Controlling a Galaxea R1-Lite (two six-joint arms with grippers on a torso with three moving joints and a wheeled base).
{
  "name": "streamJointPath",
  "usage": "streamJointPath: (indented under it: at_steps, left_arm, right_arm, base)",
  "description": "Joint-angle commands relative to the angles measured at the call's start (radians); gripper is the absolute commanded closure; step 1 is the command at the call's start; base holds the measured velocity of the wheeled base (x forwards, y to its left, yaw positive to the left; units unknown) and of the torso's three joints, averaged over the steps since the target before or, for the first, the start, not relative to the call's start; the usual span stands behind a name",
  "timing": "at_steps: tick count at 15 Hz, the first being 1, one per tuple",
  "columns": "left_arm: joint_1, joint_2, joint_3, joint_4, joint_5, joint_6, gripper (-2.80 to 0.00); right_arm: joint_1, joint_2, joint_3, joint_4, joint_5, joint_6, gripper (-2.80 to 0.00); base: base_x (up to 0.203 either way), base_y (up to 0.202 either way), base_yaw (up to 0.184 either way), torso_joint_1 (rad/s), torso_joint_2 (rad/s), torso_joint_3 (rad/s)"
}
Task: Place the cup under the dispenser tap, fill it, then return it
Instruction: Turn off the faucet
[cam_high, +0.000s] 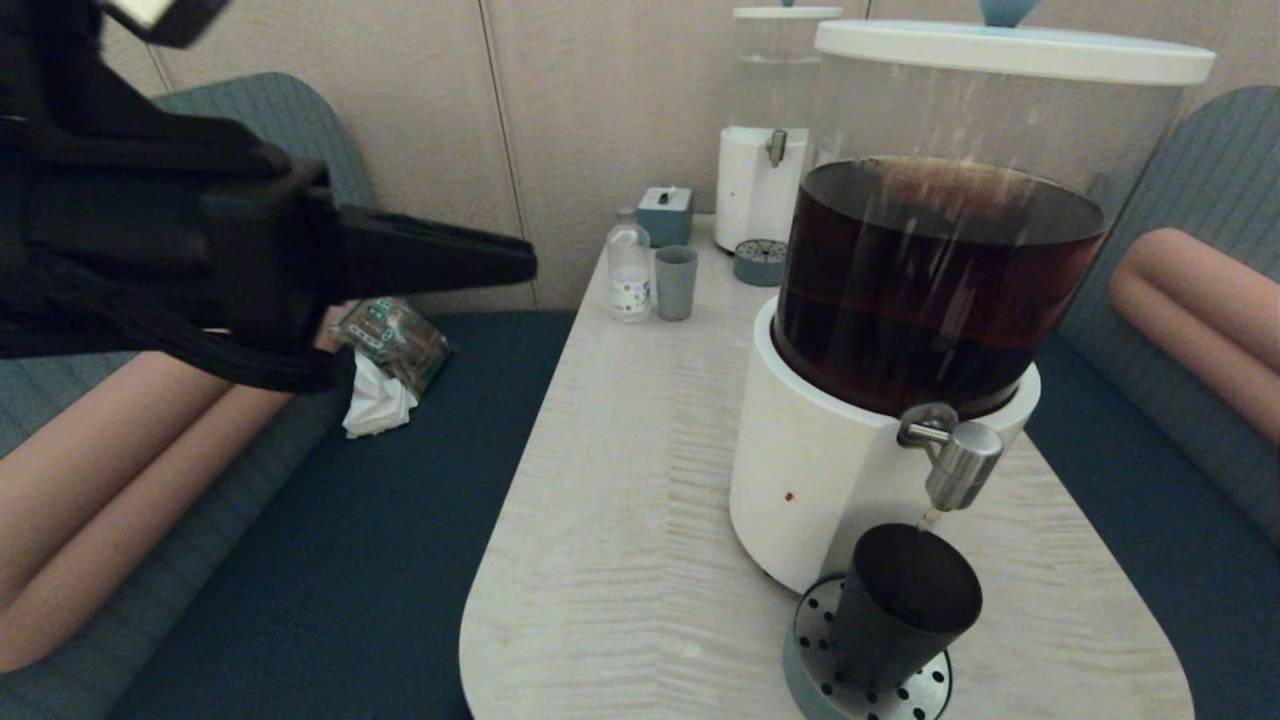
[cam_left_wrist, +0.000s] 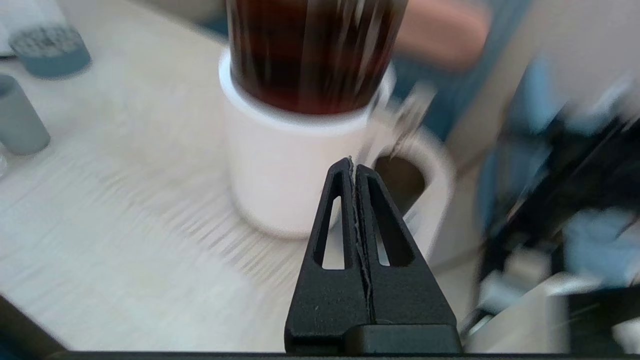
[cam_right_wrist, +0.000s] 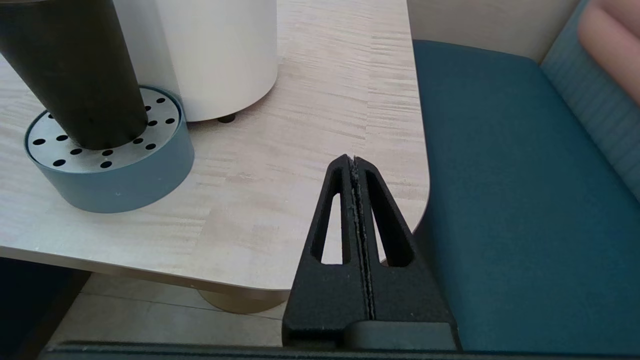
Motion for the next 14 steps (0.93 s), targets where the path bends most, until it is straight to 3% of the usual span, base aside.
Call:
streamJointPath:
  at_steps: [1,3,4,11,14]
  left_arm:
    - [-0.051,0.116,-0.036,0.100,0.074,0.190,0.00]
    - [-0.098,0.174,-0.092,0.190,0.170,0.313,0.00]
    - [-0.113,0.197,-0.120,0.194,0.186,0.333,0.00]
    - [-0.287,0.333,-0.216,0.139,0.234,0.345,0.00]
    - [-0.377,0.373,-0.234,0.131,0.309,0.345,0.00]
  right_arm:
    - [0.000,-0.001,0.007,0.000,0.001,-0.001,0.00]
    - [0.000,-0.002,0.006,0.000,0.001,-0.001,0.00]
    - [0.000,-0.002,0.006,0.000,0.001,-0.001,0.00]
    - [0.000,-0.002,0.006,0.000,0.001,-0.001,0.00]
    - [0.000,-0.002,0.006,0.000,0.001,-0.001,0.00]
  base:
    - [0.000,0.000,0.000,0.000,0.00,0.000]
    - [0.000,0.000,0.000,0.000,0.00,0.000]
    - [0.000,0.000,0.000,0.000,0.00,0.000]
    - [0.000,0.000,0.000,0.000,0.00,0.000]
    - [0.000,0.000,0.000,0.000,0.00,0.000]
